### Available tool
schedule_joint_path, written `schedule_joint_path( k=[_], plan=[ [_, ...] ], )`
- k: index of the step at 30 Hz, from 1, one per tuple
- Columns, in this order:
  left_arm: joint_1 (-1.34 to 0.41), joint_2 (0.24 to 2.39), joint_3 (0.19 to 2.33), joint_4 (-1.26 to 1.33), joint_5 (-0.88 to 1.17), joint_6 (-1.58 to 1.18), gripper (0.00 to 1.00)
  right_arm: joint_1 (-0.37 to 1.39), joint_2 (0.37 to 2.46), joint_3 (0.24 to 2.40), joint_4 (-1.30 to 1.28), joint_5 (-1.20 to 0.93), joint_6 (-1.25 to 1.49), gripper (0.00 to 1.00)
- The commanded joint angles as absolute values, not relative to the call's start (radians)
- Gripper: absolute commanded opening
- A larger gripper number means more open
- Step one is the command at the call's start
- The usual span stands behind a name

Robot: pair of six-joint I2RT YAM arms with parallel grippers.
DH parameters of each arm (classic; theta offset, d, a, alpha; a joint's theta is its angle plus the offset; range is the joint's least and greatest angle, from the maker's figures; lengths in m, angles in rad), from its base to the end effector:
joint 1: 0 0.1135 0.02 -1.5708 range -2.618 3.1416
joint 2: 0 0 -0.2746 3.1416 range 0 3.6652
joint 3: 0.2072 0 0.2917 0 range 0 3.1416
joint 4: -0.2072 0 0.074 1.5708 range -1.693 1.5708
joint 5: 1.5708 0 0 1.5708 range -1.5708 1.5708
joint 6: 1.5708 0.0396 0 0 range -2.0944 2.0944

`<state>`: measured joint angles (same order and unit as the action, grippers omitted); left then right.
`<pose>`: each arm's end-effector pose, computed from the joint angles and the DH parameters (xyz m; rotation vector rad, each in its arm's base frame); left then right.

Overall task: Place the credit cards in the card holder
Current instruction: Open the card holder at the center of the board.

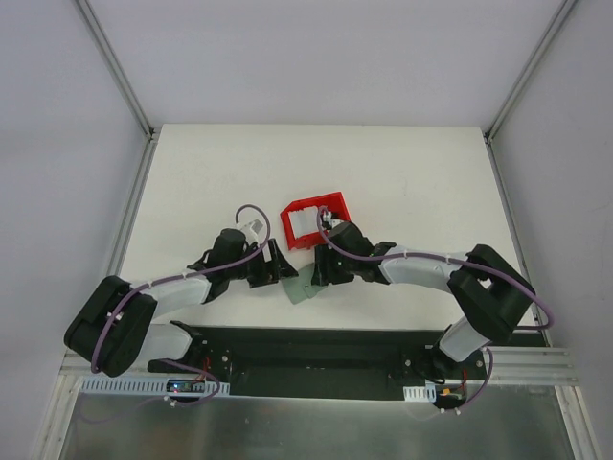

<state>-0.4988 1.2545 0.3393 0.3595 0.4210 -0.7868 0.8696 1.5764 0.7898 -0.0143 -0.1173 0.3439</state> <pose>0.2116 -0.1337 0.1267 -0.0596 2.3175 -1.1611 0.2187 0.2662 0.1470 -0.7026 2.3839 0.6938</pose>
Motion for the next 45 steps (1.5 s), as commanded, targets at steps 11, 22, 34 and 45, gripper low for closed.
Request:
schedule_joint_path(
  k=[11, 22, 34, 45],
  plan=[
    [-0.512, 1.496, 0.417, 0.379, 0.632, -0.574, 0.76, 0.865, 1.643, 0.739, 0.066, -0.109, 0.319, 0.43],
    [-0.511, 1.372, 0.377, 0.341, 0.591, -0.586, 0.54, 0.844, 1.671, 0.733, 0.069, -0.09, 0.311, 0.42],
    [-0.514, 1.335, 0.383, 0.318, 0.542, -0.611, 0.15, 0.842, 1.677, 0.738, 0.078, -0.113, 0.319, 0.43],
    [-0.512, 1.331, 0.397, 0.236, 0.476, -0.577, 0.0, 0.839, 1.487, 0.644, 0.182, -0.164, 0.365, 0.47]
  ],
)
